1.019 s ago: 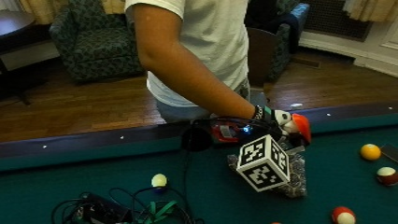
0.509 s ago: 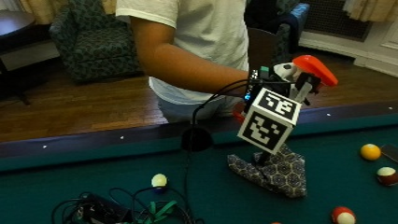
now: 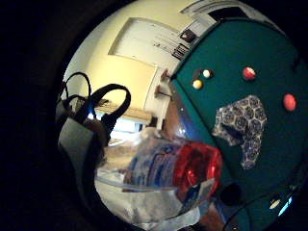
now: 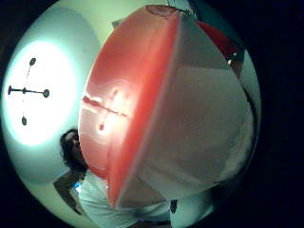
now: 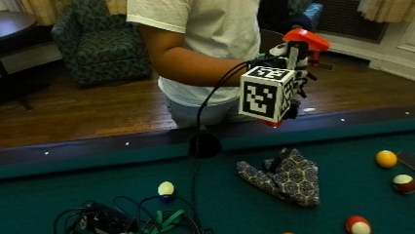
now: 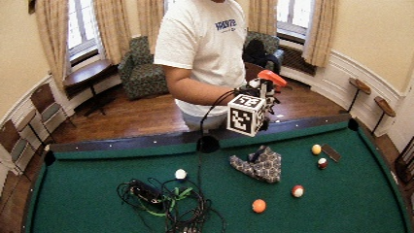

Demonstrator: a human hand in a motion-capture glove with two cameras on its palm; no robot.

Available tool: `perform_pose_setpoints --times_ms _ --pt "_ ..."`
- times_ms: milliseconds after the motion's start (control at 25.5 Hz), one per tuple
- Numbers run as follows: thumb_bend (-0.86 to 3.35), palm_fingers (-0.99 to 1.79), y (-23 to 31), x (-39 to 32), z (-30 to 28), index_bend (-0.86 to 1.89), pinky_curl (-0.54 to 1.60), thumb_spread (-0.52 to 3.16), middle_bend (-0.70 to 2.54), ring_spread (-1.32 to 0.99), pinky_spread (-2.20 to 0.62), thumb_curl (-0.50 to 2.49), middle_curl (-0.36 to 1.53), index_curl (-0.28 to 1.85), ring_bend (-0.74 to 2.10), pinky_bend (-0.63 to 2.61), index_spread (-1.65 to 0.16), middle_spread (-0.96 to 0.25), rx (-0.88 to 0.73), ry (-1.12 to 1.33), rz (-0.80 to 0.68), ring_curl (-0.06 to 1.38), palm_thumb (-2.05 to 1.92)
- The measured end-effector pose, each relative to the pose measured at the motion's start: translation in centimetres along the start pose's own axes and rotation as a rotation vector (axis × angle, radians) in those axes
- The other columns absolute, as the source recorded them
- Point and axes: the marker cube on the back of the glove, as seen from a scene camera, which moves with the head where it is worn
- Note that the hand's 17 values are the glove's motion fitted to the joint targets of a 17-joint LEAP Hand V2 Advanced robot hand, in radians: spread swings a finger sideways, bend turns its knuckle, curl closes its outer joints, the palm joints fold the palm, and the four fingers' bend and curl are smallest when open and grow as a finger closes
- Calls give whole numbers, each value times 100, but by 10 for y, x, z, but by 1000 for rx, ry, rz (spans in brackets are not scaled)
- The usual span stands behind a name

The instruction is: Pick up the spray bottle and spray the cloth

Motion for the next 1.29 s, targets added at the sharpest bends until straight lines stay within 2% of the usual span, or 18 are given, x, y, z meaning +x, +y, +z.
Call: perform_pose_setpoints --times_ms 274,549,1019,1293 --pt "-3 133 -13 15 20 19 42 64 60 -20 -28 81 58 64 76 57 -26 -17 26 -5 1 48 84" --pt "-3 134 -51 37 42 19 42 63 60 -20 -28 81 58 64 76 57 -26 -17 69 20 -32 48 84" --pt "-3 134 -123 104 124 19 42 60 60 -19 -28 82 58 65 75 56 -27 -17 15 23 -17 48 85" --pt "-3 134 -147 147 155 19 41 59 60 -19 -28 82 58 65 75 54 -27 -17 24 87 -75 48 85"
